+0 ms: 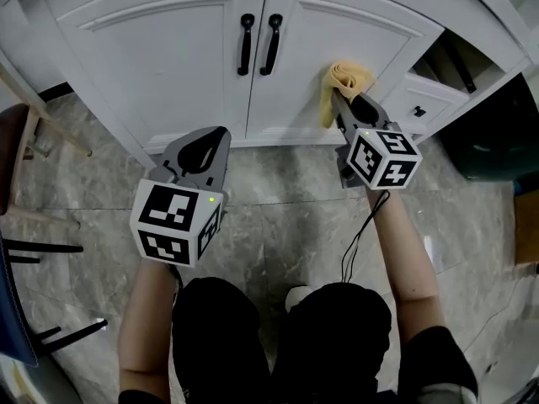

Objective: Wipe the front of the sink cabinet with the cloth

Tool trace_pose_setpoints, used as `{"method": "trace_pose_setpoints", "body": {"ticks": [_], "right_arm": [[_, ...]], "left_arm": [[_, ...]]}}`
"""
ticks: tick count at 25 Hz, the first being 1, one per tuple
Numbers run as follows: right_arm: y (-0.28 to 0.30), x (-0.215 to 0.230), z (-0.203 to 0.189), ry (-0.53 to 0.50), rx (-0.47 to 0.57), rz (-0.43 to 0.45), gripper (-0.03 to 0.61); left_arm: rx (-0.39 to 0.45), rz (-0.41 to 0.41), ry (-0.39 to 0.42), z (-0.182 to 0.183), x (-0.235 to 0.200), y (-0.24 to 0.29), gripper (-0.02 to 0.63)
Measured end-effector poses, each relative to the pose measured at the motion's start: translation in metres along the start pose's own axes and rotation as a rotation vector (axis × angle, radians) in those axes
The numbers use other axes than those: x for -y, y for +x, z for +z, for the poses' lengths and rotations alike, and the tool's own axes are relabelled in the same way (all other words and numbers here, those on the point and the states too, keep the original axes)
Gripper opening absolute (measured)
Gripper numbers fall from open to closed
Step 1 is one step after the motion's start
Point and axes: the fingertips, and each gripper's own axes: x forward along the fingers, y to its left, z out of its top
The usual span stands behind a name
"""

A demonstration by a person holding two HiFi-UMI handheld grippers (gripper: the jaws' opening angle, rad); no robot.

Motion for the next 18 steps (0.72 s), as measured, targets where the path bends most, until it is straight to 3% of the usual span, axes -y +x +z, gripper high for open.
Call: {"method": "trace_pose_setpoints", "body": {"ticks": [7, 11, 14, 18], "right_arm": [[-0.038, 0.083, -0.012, 0.028, -0.013, -0.187, 0.083], [-0.049, 0.105, -0.027, 0.060, -0.026, -0.245, 0.083], [-0.047, 0.096, -0.037, 0.064, -0.035, -0.225, 0.083], [-0.033, 0.051, -0.050, 0.049, -0.057, -0.114, 0.083]], "left_arm": [[0.001, -0.042, -0.011, -0.003, 0.014, 0.010, 0.015], [0.000, -0.029, -0.022, -0.007, 0.008, 0.010, 0.015], [-0.005, -0.020, -0.026, -0.012, 0.003, 0.010, 0.015], [-0.024, 0.000, -0.032, -0.024, -0.004, 0.009, 0.015]]}}
